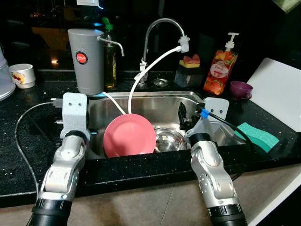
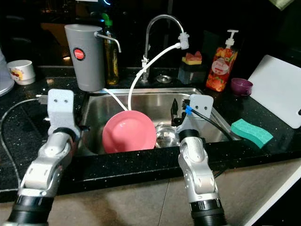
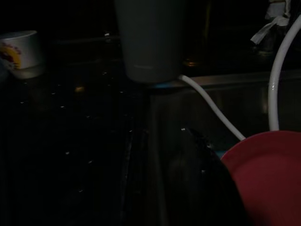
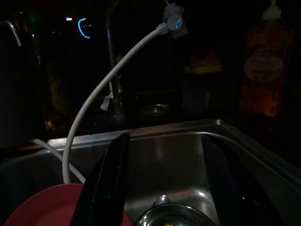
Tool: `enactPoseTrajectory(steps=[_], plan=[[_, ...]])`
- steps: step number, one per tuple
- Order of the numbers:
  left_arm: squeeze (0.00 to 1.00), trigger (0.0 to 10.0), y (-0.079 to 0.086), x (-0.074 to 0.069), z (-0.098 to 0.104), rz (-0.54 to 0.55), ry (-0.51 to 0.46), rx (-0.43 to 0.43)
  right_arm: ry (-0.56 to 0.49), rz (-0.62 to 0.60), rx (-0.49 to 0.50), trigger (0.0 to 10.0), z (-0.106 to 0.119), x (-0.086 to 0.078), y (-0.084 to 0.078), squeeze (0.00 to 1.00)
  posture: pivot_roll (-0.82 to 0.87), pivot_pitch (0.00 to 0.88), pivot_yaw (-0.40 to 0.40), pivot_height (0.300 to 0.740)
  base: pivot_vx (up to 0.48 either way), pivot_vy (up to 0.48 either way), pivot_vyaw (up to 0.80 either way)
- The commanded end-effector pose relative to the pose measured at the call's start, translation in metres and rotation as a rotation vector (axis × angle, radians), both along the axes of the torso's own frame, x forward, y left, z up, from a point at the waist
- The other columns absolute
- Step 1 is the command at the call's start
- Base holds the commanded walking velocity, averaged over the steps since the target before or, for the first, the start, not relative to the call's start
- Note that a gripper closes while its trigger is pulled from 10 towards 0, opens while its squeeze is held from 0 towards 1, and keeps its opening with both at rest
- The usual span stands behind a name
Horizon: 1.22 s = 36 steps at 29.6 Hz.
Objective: Kitchen organization
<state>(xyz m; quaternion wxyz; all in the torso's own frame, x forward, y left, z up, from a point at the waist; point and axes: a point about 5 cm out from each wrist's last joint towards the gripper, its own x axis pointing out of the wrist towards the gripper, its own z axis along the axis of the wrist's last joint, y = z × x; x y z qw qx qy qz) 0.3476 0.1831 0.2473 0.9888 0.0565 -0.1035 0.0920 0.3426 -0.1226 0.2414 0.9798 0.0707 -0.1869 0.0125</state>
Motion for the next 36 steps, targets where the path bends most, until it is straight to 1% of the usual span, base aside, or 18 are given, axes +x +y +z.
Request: enactPoseTrajectory(steps=[1,3,4,6,7,9,10,11,12,13,14,16,22,24,29,34,35,36], plan=[[1.0,10.0,-0.007,0.006,-0.002,-0.003,0.022,-0.01,0.003,-0.013,-0.011,10.0,-0.001,0.0,-0.001,0.0,0.13,0.055,-0.086,0.74,0.0,0.0,0.0],[1.0,10.0,-0.007,0.007,-0.002,0.007,0.026,-0.013,0.003,-0.018,-0.009,10.0,-0.001,0.0,-0.002,0.0,0.12,0.054,-0.085,0.74,0.0,0.0,0.0],[1.0,10.0,-0.005,0.009,0.0,0.037,0.026,-0.019,0.004,-0.024,-0.007,10.0,-0.001,-0.001,-0.003,0.0,0.12,0.052,-0.081,0.74,0.0,0.0,0.0],[1.0,10.0,0.008,0.011,0.002,0.129,0.028,-0.043,0.003,-0.028,-0.006,10.0,-0.002,-0.002,-0.004,0.0,0.11,0.05,-0.075,0.74,0.0,0.0,0.0],[1.0,10.0,0.008,0.011,0.002,0.129,0.028,-0.043,0.003,-0.028,-0.006,10.0,-0.002,-0.002,-0.004,0.0,0.11,0.05,-0.075,0.74,0.0,0.0,0.0],[1.0,10.0,0.027,0.01,0.001,0.234,0.041,-0.105,0.003,-0.032,-0.008,10.0,-0.003,-0.003,-0.005,0.0,0.11,0.049,-0.072,0.74,0.0,0.0,0.0],[1.0,10.0,0.027,0.01,0.001,0.234,0.041,-0.105,0.003,-0.032,-0.008,10.0,-0.003,-0.003,-0.005,0.0,0.11,0.049,-0.072,0.74,0.0,0.0,0.0],[0.46,10.0,0.037,0.009,0.0,0.285,0.051,-0.145,0.004,-0.035,-0.008,10.0,-0.003,-0.003,-0.006,0.0,0.11,0.049,-0.072,0.74,0.0,0.0,0.0],[0.2,10.0,0.045,0.008,-0.002,0.318,0.061,-0.177,0.006,-0.037,-0.008,10.0,-0.004,-0.003,-0.006,0.0,0.11,0.049,-0.072,0.74,0.0,0.0,0.0],[0.0,10.0,0.052,0.008,-0.003,0.347,0.071,-0.213,0.006,-0.038,-0.008,10.0,-0.004,-0.003,-0.006,0.0,0.11,0.049,-0.072,0.74,0.0,0.0,0.0],[0.0,10.0,0.052,0.008,-0.003,0.347,0.071,-0.213,0.006,-0.038,-0.008,10.0,-0.004,-0.003,-0.006,0.0,0.11,0.049,-0.072,0.74,0.0,0.0,0.0],[0.0,10.0,0.068,0.008,-0.011,0.421,0.124,-0.319,0.007,-0.029,-0.009,10.0,-0.004,-0.002,-0.005,0.0,0.12,0.045,-0.08,0.74,0.0,0.0,0.0],[0.0,10.0,0.079,0.007,-0.018,0.493,0.167,-0.354,0.004,-0.025,-0.008,10.0,-0.003,-0.002,-0.003,0.0,0.12,0.045,-0.08,0.74,0.0,0.0,0.0],[0.0,10.0,0.085,0.006,-0.024,0.525,0.202,-0.385,0.003,-0.025,-0.006,10.0,-0.003,-0.001,-0.003,0.0,0.13,0.042,-0.08,0.74,0.0,0.0,0.0],[0.0,10.0,0.086,0.007,-0.03,0.529,0.239,-0.424,0.006,-0.027,-0.005,10.0,-0.004,-0.001,-0.003,0.0,0.13,0.048,-0.08,0.74,0.0,0.0,0.0],[0.0,10.0,0.087,0.007,-0.038,0.554,0.286,-0.486,0.008,-0.028,-0.004,10.0,-0.004,-0.002,-0.003,0.0,0.13,0.051,-0.08,0.74,0.0,0.0,0.0],[0.0,9.9,0.088,0.006,-0.042,0.565,0.311,-0.521,0.009,-0.029,-0.005,10.0,-0.004,-0.002,-0.004,0.0,0.13,0.051,-0.08,0.74,0.0,0.0,0.0],[0.0,9.9,0.088,0.006,-0.042,0.565,0.311,-0.521,0.009,-0.029,-0.005,10.0,-0.004,-0.002,-0.004,0.0,0.13,0.051,-0.08,0.74,0.0,0.0,0.0]])
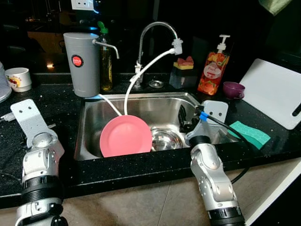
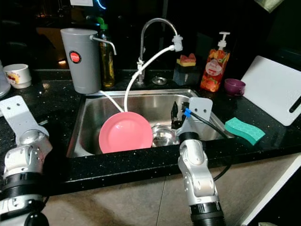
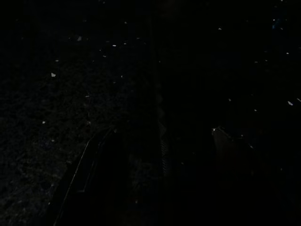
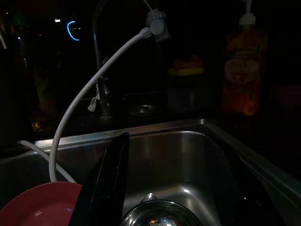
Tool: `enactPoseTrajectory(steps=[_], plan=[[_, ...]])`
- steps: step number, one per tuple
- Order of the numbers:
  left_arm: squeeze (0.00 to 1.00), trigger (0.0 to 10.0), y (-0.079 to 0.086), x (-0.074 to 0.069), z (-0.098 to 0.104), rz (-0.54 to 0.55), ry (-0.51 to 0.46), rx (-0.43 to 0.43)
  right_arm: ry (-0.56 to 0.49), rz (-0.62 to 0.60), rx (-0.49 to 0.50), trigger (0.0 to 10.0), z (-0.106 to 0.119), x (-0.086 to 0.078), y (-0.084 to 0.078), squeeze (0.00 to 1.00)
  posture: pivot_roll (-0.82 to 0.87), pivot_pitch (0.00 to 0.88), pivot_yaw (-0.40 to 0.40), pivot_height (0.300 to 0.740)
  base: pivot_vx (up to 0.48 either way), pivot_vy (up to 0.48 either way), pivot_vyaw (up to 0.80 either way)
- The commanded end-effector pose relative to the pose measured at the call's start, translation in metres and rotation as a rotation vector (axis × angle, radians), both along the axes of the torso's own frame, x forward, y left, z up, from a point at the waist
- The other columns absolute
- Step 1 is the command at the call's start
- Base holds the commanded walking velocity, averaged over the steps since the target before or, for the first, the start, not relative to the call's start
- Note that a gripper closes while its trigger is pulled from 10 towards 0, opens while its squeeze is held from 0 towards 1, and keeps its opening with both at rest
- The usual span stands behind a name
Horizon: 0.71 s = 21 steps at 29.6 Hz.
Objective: Kitchen organization
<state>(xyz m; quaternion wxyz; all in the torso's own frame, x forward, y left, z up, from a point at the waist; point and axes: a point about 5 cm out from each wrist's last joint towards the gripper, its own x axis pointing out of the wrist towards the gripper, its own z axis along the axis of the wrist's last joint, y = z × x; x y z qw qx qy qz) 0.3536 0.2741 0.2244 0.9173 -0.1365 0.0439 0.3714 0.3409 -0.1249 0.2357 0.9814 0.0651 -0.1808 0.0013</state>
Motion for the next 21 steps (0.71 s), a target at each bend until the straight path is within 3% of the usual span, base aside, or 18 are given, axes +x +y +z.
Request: enactPoseTrajectory(steps=[1,4,5,7,9,11,12,17,21], plan=[[0.0,7.2,-0.003,0.0,-0.025,0.007,0.099,-0.124,-0.007,-0.008,0.002,10.0,0.002,0.0,-0.002,0.0,0.13,0.051,-0.074,0.74,0.0,0.0,0.0],[0.0,6.5,-0.003,0.0,-0.03,0.013,0.117,-0.157,-0.008,-0.01,0.004,10.0,0.002,0.0,-0.002,0.0,0.13,0.052,-0.074,0.74,0.0,0.0,0.0],[0.0,4.9,-0.003,-0.001,-0.034,0.018,0.134,-0.183,-0.007,-0.011,0.005,10.0,0.002,0.0,-0.003,0.0,0.14,0.054,-0.075,0.74,0.0,0.0,0.0],[0.0,4.7,-0.003,-0.001,-0.037,0.022,0.143,-0.195,-0.006,-0.011,0.007,10.0,0.002,0.0,-0.003,0.0,0.14,0.055,-0.076,0.74,0.0,0.0,0.0],[0.0,2.1,-0.004,-0.004,-0.045,0.029,0.163,-0.22,-0.003,-0.004,0.01,10.0,0.001,0.001,-0.002,0.0,0.14,0.056,-0.078,0.74,0.0,0.0,0.0],[0.0,2.1,-0.004,-0.005,-0.046,0.03,0.169,-0.226,-0.004,-0.002,0.011,10.0,0.002,0.001,-0.001,0.0,0.14,0.056,-0.079,0.74,0.0,0.0,0.0],[0.0,0.0,-0.004,-0.005,-0.047,0.031,0.17,-0.229,-0.005,-0.001,0.012,10.0,0.002,0.001,-0.001,0.0,0.14,0.057,-0.081,0.74,0.0,0.0,0.0],[0.0,0.0,-0.004,-0.005,-0.048,0.033,0.172,-0.237,-0.005,0.001,0.012,10.0,0.002,0.001,-0.001,0.0,0.14,0.058,-0.085,0.74,0.0,0.0,0.0],[0.0,0.0,-0.016,0.0,-0.052,-0.064,0.174,-0.253,-0.004,0.005,0.009,10.0,0.002,0.001,0.0,0.0,0.14,0.06,-0.089,0.74,0.0,0.0,0.0]])
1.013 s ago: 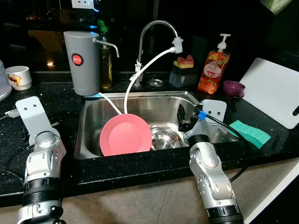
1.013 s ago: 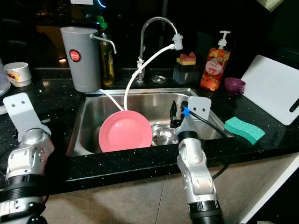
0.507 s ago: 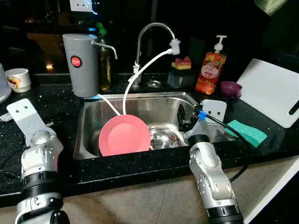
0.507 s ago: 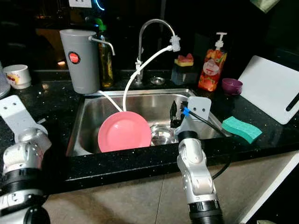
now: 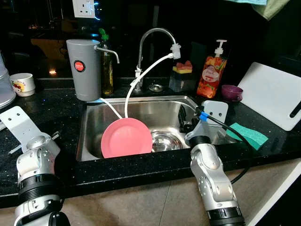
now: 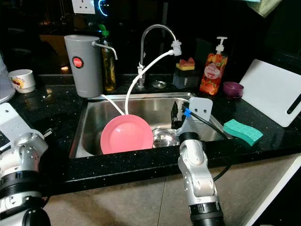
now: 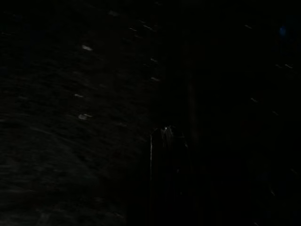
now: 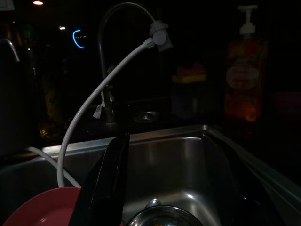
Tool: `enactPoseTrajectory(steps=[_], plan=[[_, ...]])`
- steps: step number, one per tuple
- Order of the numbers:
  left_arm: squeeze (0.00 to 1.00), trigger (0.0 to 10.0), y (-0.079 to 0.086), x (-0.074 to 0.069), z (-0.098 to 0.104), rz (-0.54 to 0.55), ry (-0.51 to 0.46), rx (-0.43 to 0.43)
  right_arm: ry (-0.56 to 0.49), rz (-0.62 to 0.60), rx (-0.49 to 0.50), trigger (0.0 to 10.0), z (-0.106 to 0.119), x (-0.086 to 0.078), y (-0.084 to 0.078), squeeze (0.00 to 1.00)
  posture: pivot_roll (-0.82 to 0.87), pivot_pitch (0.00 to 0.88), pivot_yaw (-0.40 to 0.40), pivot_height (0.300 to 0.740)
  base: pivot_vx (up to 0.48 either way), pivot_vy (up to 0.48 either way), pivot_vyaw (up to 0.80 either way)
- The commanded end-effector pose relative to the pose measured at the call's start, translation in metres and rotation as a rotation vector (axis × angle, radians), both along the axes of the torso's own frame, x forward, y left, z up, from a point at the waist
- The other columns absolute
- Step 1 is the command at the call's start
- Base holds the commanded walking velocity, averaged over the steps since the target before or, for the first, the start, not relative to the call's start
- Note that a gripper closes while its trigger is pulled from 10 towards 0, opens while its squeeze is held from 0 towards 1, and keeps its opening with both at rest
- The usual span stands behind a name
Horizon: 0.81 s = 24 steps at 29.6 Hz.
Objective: Kitchen organization
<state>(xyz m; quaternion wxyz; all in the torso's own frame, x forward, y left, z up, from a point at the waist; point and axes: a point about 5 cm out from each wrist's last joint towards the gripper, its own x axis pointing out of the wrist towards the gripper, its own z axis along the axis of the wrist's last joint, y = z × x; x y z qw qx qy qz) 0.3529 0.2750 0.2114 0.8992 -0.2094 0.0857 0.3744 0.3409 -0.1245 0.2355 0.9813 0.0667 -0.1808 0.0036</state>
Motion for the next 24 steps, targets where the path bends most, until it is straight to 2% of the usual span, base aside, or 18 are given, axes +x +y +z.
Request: enactPoseTrajectory(steps=[1,3,7,8,9,10,12,24], plan=[[0.0,0.0,-0.022,0.002,-0.04,-0.122,0.141,-0.09,-0.003,0.0,0.006,10.0,0.003,0.001,-0.001,0.0,0.14,0.06,-0.089,0.74,0.0,0.0,0.0],[0.0,0.0,-0.031,0.003,-0.041,-0.176,0.134,-0.103,-0.003,0.0,0.006,10.0,0.003,0.001,0.0,0.0,0.14,0.062,-0.091,0.74,0.0,0.0,0.0],[0.0,0.0,-0.037,0.004,-0.042,-0.216,0.126,-0.109,-0.003,0.002,0.006,10.0,0.003,0.001,0.0,0.0,0.14,0.062,-0.091,0.74,0.0,0.0,0.0],[0.0,4.5,-0.041,0.005,-0.042,-0.256,0.127,-0.105,-0.003,0.003,0.005,10.0,0.003,0.001,0.0,0.0,0.14,0.064,-0.094,0.74,0.0,0.0,0.0],[0.0,4.5,-0.041,0.005,-0.042,-0.256,0.127,-0.105,-0.003,0.003,0.005,10.0,0.003,0.001,0.0,0.0,0.14,0.064,-0.094,0.74,0.0,0.0,0.0],[0.0,10.0,-0.045,0.006,-0.043,-0.293,0.13,-0.099,-0.003,0.005,0.004,10.0,0.003,0.001,0.0,0.0,0.14,0.064,-0.094,0.74,0.0,0.0,0.0],[0.0,10.0,-0.051,0.006,-0.045,-0.336,0.132,-0.102,-0.003,0.008,0.003,10.0,0.004,0.001,0.001,0.0,0.14,0.065,-0.097,0.74,0.0,0.0,0.0],[0.0,10.0,-0.048,0.002,-0.049,-0.319,0.15,-0.081,-0.01,0.026,0.001,10.0,0.006,0.001,0.003,0.0,0.14,0.069,-0.103,0.74,0.0,0.0,0.0]])
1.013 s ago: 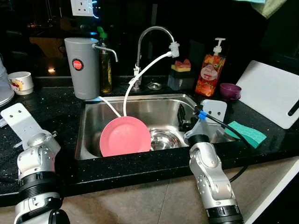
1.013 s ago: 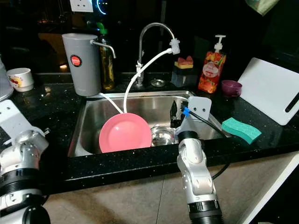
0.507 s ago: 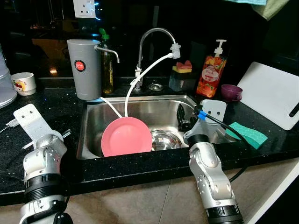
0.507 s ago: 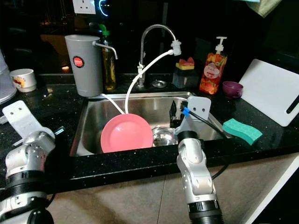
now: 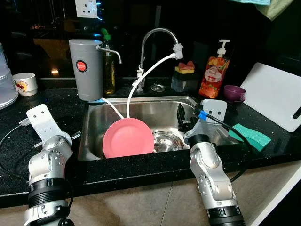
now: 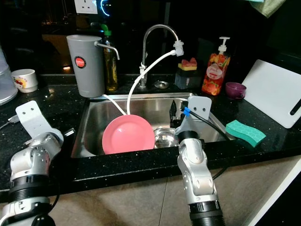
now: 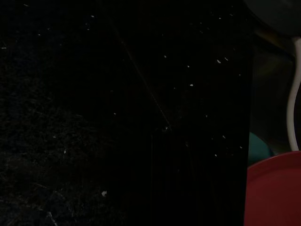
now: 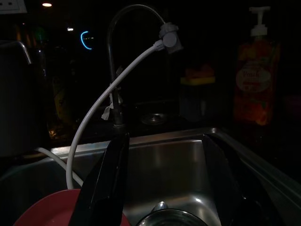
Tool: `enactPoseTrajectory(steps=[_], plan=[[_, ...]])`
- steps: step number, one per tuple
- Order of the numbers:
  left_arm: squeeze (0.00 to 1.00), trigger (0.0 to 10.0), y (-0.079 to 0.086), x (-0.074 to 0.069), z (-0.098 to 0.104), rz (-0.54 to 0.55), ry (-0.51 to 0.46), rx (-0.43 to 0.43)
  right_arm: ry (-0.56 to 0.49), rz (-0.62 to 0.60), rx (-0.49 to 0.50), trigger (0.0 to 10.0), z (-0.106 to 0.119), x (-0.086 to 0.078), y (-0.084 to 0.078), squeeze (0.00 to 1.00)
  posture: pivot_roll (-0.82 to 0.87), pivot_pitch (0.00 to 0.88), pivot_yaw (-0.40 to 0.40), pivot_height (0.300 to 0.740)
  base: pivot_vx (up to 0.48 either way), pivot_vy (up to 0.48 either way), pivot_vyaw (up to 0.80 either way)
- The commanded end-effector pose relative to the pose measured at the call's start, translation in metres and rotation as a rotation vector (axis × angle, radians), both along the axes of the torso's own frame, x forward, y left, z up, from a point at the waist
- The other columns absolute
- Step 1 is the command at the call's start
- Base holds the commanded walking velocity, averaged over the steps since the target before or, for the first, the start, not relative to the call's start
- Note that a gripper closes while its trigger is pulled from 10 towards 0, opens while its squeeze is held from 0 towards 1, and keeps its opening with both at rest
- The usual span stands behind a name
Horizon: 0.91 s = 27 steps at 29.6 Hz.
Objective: Kitchen organization
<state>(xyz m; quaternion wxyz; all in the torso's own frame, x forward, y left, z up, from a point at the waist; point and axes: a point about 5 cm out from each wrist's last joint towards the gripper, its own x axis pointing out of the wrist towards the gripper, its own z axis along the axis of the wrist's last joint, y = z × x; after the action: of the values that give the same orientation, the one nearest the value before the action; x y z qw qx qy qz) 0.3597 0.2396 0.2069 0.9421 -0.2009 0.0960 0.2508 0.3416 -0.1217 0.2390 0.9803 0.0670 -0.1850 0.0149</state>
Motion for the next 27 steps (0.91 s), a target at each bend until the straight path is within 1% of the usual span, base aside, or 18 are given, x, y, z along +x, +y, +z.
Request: enactPoseTrajectory(steps=[1,5,6,9,16,17,19,20,22,24,27], plan=[[0.0,10.0,-0.011,-0.006,-0.046,-0.052,0.196,-0.052,0.0,0.006,0.004,10.0,0.002,0.0,0.0,0.0,0.14,0.069,-0.103,0.74,0.0,0.0,0.0],[0.0,10.0,-0.009,-0.006,-0.046,-0.046,0.197,-0.035,-0.001,0.01,0.003,10.0,0.003,0.0,0.001,0.0,0.14,0.069,-0.103,0.74,0.0,0.0,0.0],[0.0,10.0,-0.008,-0.007,-0.045,-0.041,0.194,-0.016,-0.002,0.013,0.003,10.0,0.003,0.0,0.001,0.0,0.14,0.069,-0.105,0.74,0.0,0.0,0.0],[0.0,10.0,-0.007,-0.007,-0.045,-0.038,0.192,-0.009,-0.002,0.014,0.003,10.0,0.003,0.0,0.001,0.0,0.14,0.069,-0.105,0.74,0.0,0.0,0.0],[0.0,10.0,-0.003,-0.008,-0.039,-0.029,0.173,0.048,-0.005,0.025,-0.004,10.0,0.004,0.0,0.002,0.0,0.12,0.059,-0.107,0.74,0.0,0.0,0.0],[0.0,10.0,-0.001,-0.008,-0.038,-0.014,0.17,0.062,-0.006,0.026,-0.005,10.0,0.004,0.0,0.002,0.0,0.11,0.057,-0.105,0.74,0.0,0.0,0.0],[0.0,10.0,-0.001,-0.008,-0.038,-0.014,0.17,0.062,-0.006,0.026,-0.005,10.0,0.004,0.0,0.002,0.0,0.11,0.057,-0.105,0.74,0.0,0.0,0.0],[0.0,10.0,0.005,-0.008,-0.031,0.028,0.136,0.08,-0.008,0.025,-0.006,10.0,0.005,-0.001,0.001,0.0,0.11,0.055,-0.102,0.74,0.0,0.0,0.0],[0.0,10.0,0.005,-0.008,-0.031,0.028,0.136,0.08,-0.008,0.025,-0.006,10.0,0.005,-0.001,0.001,0.0,0.11,0.055,-0.102,0.74,0.0,0.0,0.0],[0.0,10.0,0.011,-0.008,-0.022,0.059,0.083,0.098,-0.008,0.025,-0.008,10.0,0.005,-0.001,0.001,0.0,0.11,0.054,-0.103,0.74,0.0,0.0,0.0],[0.0,10.0,0.014,-0.008,-0.009,0.074,0.023,0.127,-0.008,0.028,-0.008,10.0,0.004,-0.001,0.001,0.0,0.11,0.054,-0.103,0.74,0.0,0.0,0.0]])
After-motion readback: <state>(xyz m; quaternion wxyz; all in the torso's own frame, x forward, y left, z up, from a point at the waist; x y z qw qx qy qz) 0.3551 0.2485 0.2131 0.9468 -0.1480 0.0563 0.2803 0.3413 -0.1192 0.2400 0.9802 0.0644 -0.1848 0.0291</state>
